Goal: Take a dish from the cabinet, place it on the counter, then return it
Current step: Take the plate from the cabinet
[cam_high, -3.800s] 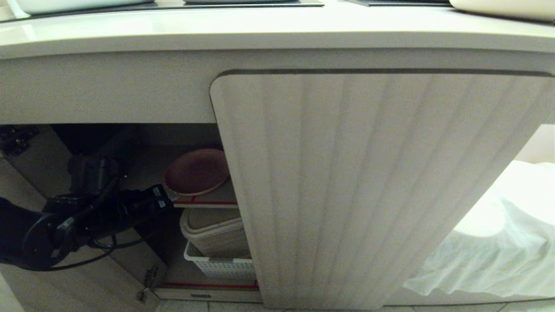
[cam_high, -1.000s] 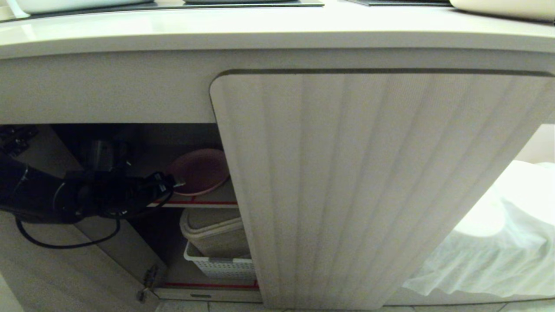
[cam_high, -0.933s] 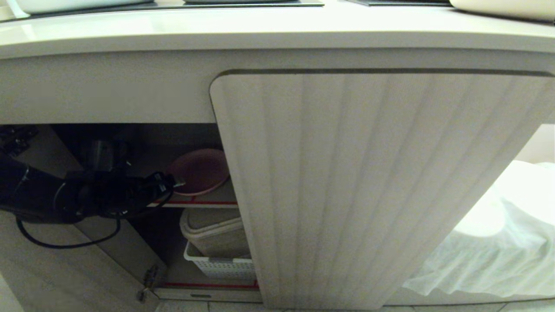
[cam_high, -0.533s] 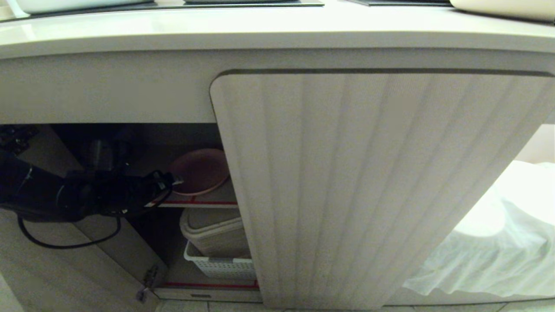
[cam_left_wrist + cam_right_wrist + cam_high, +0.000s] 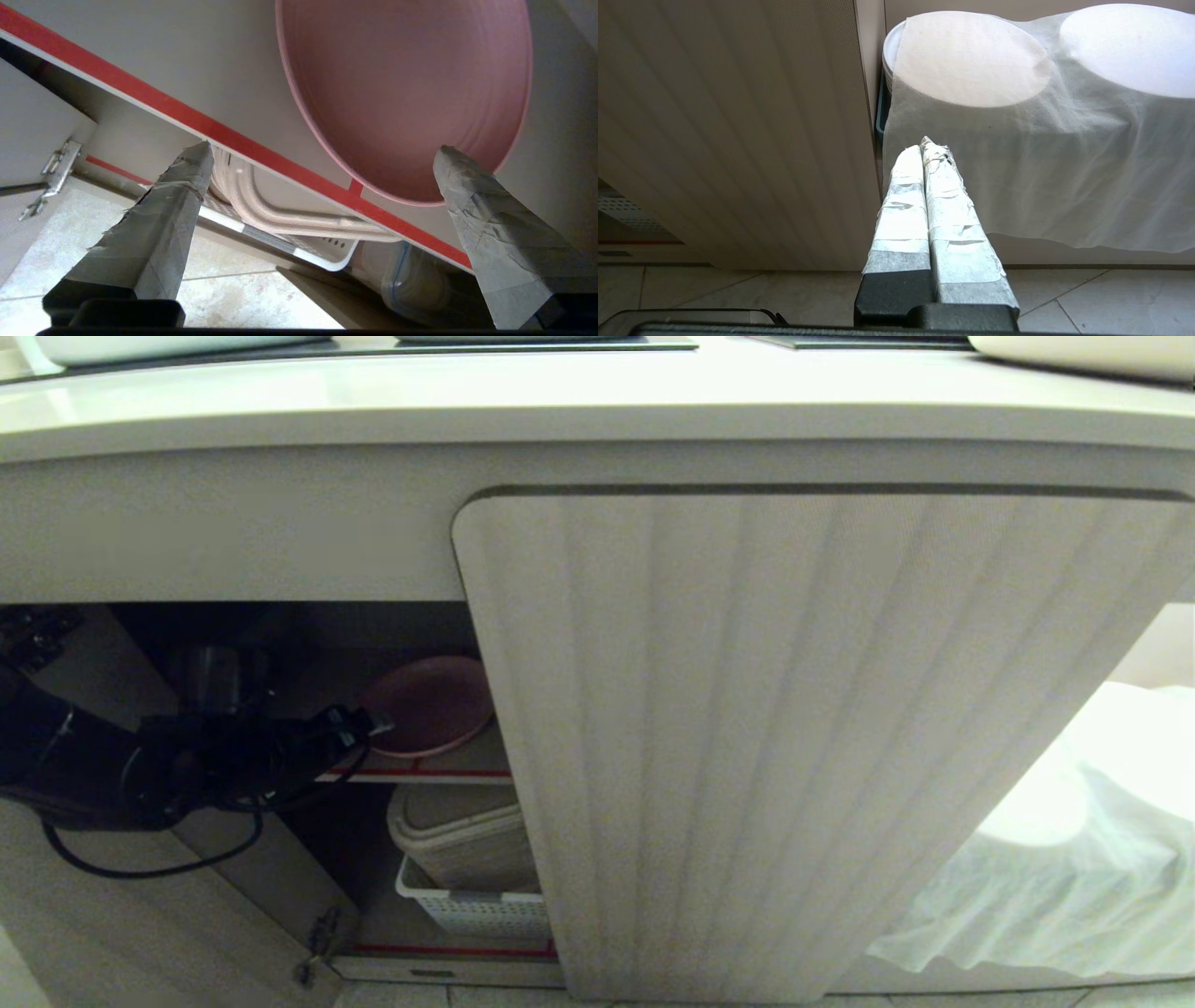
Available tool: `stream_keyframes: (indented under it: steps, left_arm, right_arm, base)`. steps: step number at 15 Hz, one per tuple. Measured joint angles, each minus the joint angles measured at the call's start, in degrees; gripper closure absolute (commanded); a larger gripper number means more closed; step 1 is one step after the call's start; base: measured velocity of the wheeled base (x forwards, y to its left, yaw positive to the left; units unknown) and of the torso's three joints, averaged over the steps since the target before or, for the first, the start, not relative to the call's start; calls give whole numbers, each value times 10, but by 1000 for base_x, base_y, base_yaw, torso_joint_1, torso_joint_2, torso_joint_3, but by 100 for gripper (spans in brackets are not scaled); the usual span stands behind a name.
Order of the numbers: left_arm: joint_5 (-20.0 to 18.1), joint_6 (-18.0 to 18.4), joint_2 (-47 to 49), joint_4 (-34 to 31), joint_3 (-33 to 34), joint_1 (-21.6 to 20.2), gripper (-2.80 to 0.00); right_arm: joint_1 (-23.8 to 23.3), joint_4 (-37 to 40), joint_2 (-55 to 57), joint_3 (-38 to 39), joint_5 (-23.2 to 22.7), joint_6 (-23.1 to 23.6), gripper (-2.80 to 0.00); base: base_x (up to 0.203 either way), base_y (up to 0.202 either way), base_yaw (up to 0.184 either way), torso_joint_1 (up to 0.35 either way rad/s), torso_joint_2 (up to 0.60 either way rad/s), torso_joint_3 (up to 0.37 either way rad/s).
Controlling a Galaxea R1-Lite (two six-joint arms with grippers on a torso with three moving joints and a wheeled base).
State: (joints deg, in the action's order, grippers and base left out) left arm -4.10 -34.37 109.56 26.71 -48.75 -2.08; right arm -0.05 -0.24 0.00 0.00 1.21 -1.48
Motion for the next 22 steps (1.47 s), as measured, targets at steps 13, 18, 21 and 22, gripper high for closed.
stream_keyframes:
  steps: [13, 18, 21, 22]
  left_arm:
    - [1, -6, 26, 2, -17, 0, -280]
    - [1, -6, 29, 12, -15, 0, -280]
    - [1, -6, 30, 9, -15, 2, -280]
    - [1, -6, 30, 6, -17, 1, -280]
  right_arm:
    - [0, 0, 0, 0, 0, 0, 0]
    - [0, 0, 0, 0, 0, 0, 0]
    - [0, 0, 0, 0, 0, 0, 0]
    - [0, 0, 0, 0, 0, 0, 0]
  base:
    - [0, 0, 0, 0, 0, 0]
    - [0, 0, 0, 0, 0, 0]
    - [0, 0, 0, 0, 0, 0]
    - [0, 0, 0, 0, 0, 0]
